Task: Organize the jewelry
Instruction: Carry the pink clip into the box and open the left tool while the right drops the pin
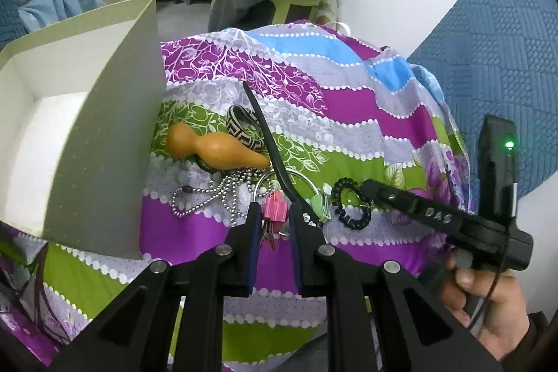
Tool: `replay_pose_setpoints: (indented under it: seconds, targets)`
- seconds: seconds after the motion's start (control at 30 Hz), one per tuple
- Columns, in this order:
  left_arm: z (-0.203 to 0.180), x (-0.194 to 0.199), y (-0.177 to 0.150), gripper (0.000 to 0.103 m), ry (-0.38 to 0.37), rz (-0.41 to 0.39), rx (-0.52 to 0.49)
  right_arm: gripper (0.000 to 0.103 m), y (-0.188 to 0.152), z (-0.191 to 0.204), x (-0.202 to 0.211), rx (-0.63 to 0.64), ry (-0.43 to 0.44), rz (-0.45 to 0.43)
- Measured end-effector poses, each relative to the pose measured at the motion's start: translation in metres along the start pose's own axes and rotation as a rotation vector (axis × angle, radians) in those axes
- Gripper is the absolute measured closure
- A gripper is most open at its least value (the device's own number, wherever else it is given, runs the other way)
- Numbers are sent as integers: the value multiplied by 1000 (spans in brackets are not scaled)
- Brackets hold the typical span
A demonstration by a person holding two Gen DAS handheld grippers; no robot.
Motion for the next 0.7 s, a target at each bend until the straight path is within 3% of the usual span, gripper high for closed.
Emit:
replay_pose_setpoints:
  seconds: [0.27, 0.7]
  targets:
    - [5, 25, 4, 89, -15, -17, 15, 99, 2, 26, 16, 128, -88, -58]
    - [25, 90, 19, 88, -6, -52, 31, 99, -3, 81, 72, 199, -121, -139]
Point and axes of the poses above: each gripper's, at about its wrist camera, not at the fingertips, and x roughly against the way its jaws point, z to its left, y to its top, the point moved 3 cm from there along -x, roughly the way its jaws point, and after that the axes turned 5 degrees about -x, right-handed, at the moved point
